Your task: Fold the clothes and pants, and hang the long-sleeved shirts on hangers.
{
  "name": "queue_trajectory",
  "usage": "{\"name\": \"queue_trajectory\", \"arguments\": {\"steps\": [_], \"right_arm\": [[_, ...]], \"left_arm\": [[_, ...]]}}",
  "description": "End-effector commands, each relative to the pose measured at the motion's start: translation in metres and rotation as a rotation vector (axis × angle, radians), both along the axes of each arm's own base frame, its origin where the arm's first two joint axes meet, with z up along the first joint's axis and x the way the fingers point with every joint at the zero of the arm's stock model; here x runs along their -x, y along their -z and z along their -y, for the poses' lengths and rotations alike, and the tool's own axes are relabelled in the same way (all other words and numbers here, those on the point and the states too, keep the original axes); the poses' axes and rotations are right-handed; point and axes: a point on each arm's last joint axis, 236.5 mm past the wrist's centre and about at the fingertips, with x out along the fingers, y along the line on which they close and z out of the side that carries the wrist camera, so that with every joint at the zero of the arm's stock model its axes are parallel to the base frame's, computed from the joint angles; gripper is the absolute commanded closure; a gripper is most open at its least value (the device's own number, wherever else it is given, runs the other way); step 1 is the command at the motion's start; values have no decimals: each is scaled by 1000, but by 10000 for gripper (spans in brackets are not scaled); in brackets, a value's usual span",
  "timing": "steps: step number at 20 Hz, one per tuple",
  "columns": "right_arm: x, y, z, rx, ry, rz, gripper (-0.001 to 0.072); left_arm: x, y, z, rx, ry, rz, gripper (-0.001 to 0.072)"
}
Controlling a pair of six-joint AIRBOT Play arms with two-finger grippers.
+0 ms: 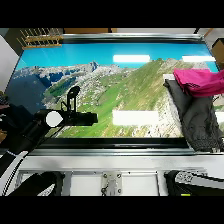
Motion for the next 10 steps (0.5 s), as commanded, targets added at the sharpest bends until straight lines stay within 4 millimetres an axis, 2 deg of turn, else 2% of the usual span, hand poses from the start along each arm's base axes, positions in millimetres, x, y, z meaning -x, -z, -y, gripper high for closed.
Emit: {"name": "queue_trajectory", "arguments": {"steps": [1,6,10], "right_arm": [[55,21,-14,-21,74,-135,686],[127,68,-34,-38,184,-287,686],[149,112,-51,-99,190,-378,686]], "left_arm": [[0,1,0,-2,2,-1,702],[1,1,0,-2,2,-2,702],[1,1,0,-3,4,-5,702]]}}
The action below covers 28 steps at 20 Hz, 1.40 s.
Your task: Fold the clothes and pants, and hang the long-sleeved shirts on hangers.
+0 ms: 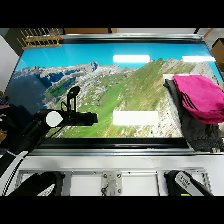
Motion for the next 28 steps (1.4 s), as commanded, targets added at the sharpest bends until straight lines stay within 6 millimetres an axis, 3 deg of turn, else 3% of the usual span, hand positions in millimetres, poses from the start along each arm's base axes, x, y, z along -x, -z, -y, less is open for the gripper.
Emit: {"name": "queue_trajectory", "arguments": {"steps": [1,6,7,8,9,11,13,15,17,19,21,23,25,28], "right_arm": [[26,35,-13,-43,27,-86,686],[30,38,-13,-33,-1,-101,657],[31,37,-12,-14,-47,-103,460],[33,33,-10,16,-98,-108,127],[37,28,-4,53,-119,-117,26],[43,1,14,180,-169,-122,26],[38,-45,33,342,-200,-53,25],[16,-93,27,441,-248,111,26],[-16,-122,-24,415,-407,309,26],[-43,-133,-91,321,-614,450,26],[-59,-134,-151,229,-783,525,25],[-66,-121,-201,180,-951,515,26],[-69,-103,-234,187,-1102,471,27],[-82,-87,-253,190,-1168,445,28]], "left_arm": [[1,1,0,-2,3,-5,702],[3,2,0,-5,6,-10,702],[3,2,0,-5,6,-11,702],[3,2,0,-5,7,-12,702],[4,2,0,-6,8,-15,702],[6,3,-1,-10,13,-24,702],[6,3,-1,-10,13,-24,702],[6,3,-1,-10,13,-24,702],[6,3,-1,-9,12,-24,702],[6,3,-1,-8,11,-23,702],[5,2,-1,-7,10,-19,702],[-4,-1,-2,3,-13,7,702],[-19,-9,-15,16,-68,42,702],[-48,-32,-59,30,-197,136,702]]}}
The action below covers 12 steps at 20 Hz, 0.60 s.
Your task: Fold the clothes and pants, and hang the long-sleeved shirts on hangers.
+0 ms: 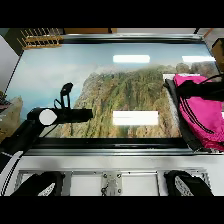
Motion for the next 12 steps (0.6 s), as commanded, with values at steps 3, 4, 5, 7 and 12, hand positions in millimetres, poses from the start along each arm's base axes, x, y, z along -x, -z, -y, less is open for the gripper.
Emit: {"name": "queue_trajectory", "arguments": {"steps": [3,4,5,7,12], "right_arm": [[-13,24,-36,24,-124,-40,29],[-13,26,-36,24,-124,-46,39],[-13,26,-36,24,-124,-48,190],[-13,26,-36,24,-124,-48,676],[-11,28,-36,24,-128,-59,680]], "left_arm": [[-39,-37,-85,-14,-204,153,702],[-40,-40,-96,-15,-235,154,703],[-38,-41,-106,-17,-257,149,702],[-35,-42,-114,-20,-273,136,702],[-31,-39,-113,-22,-265,119,702]]}}
